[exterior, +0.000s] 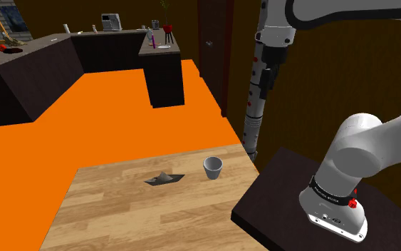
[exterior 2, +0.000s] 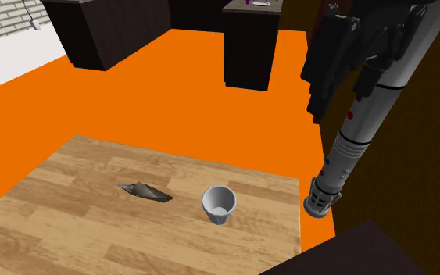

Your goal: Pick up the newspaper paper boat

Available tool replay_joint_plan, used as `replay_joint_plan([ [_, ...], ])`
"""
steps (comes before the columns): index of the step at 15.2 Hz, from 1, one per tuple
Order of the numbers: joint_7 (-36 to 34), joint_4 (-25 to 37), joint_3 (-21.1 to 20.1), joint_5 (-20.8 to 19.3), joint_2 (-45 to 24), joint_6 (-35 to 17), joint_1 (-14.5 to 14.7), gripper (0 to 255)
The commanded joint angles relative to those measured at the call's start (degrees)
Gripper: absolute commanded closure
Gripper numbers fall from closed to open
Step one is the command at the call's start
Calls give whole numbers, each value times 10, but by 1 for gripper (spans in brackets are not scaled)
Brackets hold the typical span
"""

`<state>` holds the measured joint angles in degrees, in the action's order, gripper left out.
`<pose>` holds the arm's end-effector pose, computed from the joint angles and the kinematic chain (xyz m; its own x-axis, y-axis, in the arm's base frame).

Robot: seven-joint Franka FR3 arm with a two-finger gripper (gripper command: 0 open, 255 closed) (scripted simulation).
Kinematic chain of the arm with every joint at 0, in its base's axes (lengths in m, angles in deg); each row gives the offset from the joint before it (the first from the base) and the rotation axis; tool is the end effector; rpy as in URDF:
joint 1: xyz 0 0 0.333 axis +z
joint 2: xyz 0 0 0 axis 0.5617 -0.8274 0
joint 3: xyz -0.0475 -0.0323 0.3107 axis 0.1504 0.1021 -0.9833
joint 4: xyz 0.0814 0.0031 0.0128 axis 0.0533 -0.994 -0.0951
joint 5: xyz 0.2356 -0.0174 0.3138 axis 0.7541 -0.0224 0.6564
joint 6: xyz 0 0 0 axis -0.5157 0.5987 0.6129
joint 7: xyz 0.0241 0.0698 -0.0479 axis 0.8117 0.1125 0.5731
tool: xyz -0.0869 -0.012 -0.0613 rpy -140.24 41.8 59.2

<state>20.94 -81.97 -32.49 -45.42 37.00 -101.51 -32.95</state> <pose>0.2968 0.0156 0.5674 0.9850 0.1723 -0.0041 0.1723 -0.9849 -0.0174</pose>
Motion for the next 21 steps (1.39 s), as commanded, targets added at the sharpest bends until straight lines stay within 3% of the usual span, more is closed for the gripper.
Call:
replay_joint_plan([
  [1, 0, 0, 0, 0, 0, 0, 0, 0],
  [11, 31, -28, -24, 24, -164, -192, 37, 0],
  [21, 60, 20, -53, 35, -372, -353, 68, 0],
])
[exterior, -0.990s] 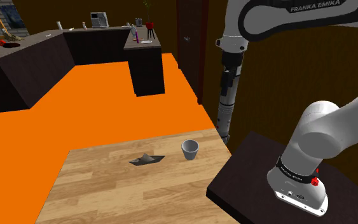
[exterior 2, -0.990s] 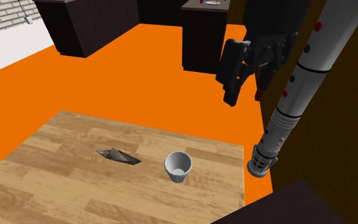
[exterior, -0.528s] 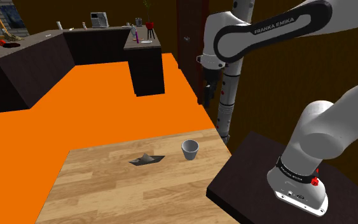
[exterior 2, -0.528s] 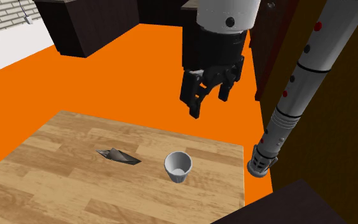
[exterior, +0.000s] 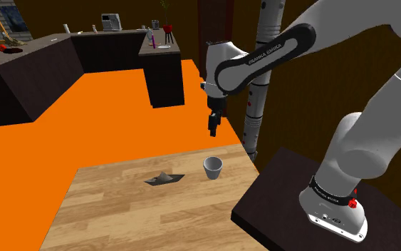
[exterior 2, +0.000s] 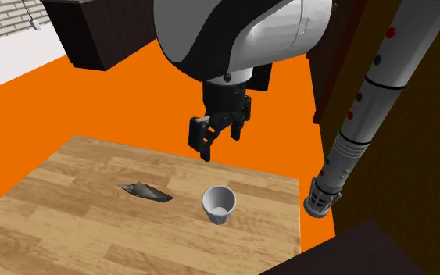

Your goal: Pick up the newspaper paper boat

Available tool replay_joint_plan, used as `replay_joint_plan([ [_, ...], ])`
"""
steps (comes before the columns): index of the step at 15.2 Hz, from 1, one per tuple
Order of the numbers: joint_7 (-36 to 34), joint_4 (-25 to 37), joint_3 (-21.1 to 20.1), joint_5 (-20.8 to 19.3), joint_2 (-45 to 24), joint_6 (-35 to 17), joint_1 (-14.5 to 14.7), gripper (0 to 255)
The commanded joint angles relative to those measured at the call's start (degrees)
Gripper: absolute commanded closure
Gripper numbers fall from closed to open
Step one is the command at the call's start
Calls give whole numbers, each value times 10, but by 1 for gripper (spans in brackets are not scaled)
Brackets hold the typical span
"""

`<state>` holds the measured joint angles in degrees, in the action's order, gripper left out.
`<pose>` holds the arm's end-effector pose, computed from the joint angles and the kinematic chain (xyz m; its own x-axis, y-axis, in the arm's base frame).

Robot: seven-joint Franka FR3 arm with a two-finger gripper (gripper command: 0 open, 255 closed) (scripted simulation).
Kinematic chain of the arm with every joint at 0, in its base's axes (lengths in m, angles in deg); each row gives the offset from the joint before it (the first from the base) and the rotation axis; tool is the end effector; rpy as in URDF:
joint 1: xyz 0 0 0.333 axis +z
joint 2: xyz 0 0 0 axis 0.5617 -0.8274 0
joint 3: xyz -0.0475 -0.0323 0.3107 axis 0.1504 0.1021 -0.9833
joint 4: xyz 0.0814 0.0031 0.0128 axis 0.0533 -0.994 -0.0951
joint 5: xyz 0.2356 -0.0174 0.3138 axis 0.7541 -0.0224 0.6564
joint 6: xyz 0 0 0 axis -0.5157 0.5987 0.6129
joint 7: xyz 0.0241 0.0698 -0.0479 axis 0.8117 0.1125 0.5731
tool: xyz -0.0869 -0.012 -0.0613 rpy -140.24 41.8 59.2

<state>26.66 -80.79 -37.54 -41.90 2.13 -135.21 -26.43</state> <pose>0.4445 0.1123 0.3930 0.9107 0.4131 0.0041 0.4128 -0.9094 -0.0508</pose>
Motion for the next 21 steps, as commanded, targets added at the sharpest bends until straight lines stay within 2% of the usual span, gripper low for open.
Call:
replay_joint_plan([
  [1, 5, 17, -6, 0, -45, -29, 6, 0],
  [11, 19, 138, -32, -22, -262, -124, 35, 0],
  [21, 26, 319, -41, -62, -475, -154, 80, 0],
])
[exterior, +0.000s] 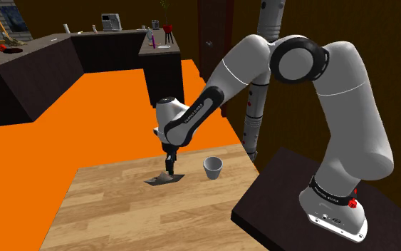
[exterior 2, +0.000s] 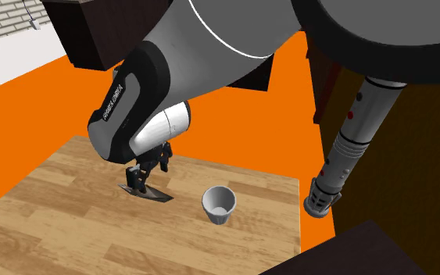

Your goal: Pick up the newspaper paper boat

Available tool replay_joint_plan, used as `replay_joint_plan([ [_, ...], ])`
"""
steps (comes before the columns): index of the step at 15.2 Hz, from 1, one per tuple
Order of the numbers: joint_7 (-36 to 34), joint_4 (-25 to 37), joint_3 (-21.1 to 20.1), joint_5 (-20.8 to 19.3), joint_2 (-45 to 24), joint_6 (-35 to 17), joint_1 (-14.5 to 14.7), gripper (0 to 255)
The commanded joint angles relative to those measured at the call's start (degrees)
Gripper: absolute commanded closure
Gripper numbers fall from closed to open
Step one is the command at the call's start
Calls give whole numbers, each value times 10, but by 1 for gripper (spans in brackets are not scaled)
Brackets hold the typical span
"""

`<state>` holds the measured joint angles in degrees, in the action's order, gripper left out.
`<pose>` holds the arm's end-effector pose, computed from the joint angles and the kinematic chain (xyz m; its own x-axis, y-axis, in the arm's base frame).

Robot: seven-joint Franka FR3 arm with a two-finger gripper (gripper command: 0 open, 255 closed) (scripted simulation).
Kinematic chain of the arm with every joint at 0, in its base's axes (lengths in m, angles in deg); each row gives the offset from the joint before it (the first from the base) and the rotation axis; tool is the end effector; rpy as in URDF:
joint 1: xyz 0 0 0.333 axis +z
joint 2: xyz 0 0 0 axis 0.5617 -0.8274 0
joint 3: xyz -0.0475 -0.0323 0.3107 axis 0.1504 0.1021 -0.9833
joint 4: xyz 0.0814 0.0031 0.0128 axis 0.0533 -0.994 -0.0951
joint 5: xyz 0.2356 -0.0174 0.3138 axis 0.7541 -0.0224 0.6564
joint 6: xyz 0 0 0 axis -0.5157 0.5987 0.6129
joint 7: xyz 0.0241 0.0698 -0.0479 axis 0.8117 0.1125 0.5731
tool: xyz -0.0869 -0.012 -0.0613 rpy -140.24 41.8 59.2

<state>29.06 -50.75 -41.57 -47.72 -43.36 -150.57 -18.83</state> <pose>0.5744 0.2668 0.2025 0.7606 0.6488 0.0244 0.6482 -0.7568 -0.0841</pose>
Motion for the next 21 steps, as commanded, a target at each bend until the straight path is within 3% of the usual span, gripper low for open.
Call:
replay_joint_plan([
  [1, 3, 41, -1, -7, -41, 0, 10, 0],
  [2, 5, 63, -1, -11, -63, 1, 15, 0],
  [12, 5, 78, 5, -16, -111, -33, 21, 0],
  [13, 5, 79, 5, -16, -111, -32, 21, 255],
  [21, 5, 79, 5, -16, -111, -32, 21, 255],
])
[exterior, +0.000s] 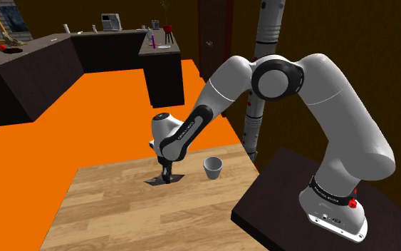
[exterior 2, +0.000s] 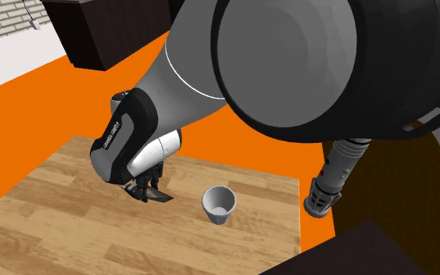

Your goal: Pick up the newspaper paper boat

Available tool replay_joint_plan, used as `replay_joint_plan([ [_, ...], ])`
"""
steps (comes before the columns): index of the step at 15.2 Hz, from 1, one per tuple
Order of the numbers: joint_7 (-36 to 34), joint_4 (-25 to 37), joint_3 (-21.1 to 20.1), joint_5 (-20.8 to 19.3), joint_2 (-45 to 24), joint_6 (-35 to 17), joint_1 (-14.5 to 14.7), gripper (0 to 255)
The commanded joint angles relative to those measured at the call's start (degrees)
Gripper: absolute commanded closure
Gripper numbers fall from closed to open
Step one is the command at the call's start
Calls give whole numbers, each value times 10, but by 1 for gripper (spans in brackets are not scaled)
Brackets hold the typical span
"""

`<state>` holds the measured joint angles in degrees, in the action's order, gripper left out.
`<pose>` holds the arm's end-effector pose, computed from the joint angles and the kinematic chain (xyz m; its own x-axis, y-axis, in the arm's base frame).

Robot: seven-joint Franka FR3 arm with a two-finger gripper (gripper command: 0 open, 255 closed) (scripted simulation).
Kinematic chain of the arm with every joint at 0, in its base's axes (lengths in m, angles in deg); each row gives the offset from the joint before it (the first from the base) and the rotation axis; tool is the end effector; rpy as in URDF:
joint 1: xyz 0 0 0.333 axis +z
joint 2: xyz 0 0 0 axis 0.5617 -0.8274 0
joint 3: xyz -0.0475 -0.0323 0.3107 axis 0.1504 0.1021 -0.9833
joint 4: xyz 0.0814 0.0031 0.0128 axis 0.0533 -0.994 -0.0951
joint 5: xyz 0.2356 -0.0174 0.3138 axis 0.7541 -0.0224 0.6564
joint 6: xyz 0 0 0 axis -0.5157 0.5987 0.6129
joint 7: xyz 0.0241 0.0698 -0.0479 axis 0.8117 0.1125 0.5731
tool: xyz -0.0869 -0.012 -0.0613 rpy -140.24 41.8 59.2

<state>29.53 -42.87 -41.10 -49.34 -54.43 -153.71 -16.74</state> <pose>0.5892 0.2920 0.1365 0.7333 0.6793 0.0281 0.6788 -0.7291 -0.0879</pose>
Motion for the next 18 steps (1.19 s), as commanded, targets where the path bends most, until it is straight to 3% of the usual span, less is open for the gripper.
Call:
replay_joint_plan([
  [1, 0, 0, 0, 0, -1, -1, 0, 255],
  [18, 1, -19, -11, 11, 90, 70, -10, 255],
])
